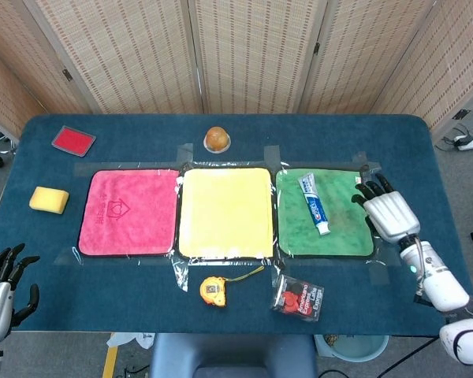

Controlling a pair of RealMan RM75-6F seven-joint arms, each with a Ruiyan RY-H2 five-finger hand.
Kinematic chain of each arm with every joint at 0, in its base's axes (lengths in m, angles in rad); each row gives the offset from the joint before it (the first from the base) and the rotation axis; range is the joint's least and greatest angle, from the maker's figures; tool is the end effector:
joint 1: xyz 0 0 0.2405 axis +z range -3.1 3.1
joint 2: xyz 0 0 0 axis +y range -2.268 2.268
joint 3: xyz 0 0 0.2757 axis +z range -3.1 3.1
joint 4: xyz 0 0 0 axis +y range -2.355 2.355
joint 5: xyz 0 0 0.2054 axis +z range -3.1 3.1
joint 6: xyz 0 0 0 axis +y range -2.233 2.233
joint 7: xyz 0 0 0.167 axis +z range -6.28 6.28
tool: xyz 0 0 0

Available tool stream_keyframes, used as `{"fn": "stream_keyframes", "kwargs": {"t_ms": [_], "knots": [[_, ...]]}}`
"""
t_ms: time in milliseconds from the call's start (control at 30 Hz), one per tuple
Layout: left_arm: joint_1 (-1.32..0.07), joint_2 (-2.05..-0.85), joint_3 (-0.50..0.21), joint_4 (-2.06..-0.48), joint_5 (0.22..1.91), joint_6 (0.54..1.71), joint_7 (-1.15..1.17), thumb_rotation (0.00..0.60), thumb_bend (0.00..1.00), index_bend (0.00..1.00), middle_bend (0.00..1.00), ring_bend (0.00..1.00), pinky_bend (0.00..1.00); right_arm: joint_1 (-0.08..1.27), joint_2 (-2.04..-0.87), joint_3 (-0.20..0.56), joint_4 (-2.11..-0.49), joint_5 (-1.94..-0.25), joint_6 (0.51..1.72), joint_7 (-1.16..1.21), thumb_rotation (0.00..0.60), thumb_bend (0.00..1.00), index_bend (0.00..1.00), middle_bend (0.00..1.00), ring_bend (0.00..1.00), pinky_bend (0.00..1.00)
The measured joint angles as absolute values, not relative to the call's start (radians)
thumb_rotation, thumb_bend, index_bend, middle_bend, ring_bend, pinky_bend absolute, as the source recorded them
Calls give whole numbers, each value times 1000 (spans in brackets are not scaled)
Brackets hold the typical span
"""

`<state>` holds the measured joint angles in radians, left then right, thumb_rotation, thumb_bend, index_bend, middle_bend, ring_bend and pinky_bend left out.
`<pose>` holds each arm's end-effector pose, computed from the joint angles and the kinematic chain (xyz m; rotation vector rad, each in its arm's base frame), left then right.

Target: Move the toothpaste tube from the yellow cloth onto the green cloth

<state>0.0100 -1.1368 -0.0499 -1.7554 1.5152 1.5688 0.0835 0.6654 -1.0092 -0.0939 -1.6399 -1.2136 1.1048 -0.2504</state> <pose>-0.3081 0.1736 0.1671 -1.2747 -0.9528 -0.9491 -0.2595 -0.3468 0.1548 1.8076 -0.6867 0.5939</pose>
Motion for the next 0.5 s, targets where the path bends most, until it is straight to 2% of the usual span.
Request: {"fn": "stream_keyframes", "kwargs": {"t_ms": [333,500], "knots": [[-24,-1143,-72,-1790,1517,1553,130,600,594,262,118,76,0,387,-929,-121,-1705,-1391,1436,-60,600,549,183,164,136,0],[-35,-1148,-76,-1807,1514,1546,155,600,593,258,118,76,0,262,-941,-139,-1683,-1472,1571,4,600,492,116,140,131,0]]}}
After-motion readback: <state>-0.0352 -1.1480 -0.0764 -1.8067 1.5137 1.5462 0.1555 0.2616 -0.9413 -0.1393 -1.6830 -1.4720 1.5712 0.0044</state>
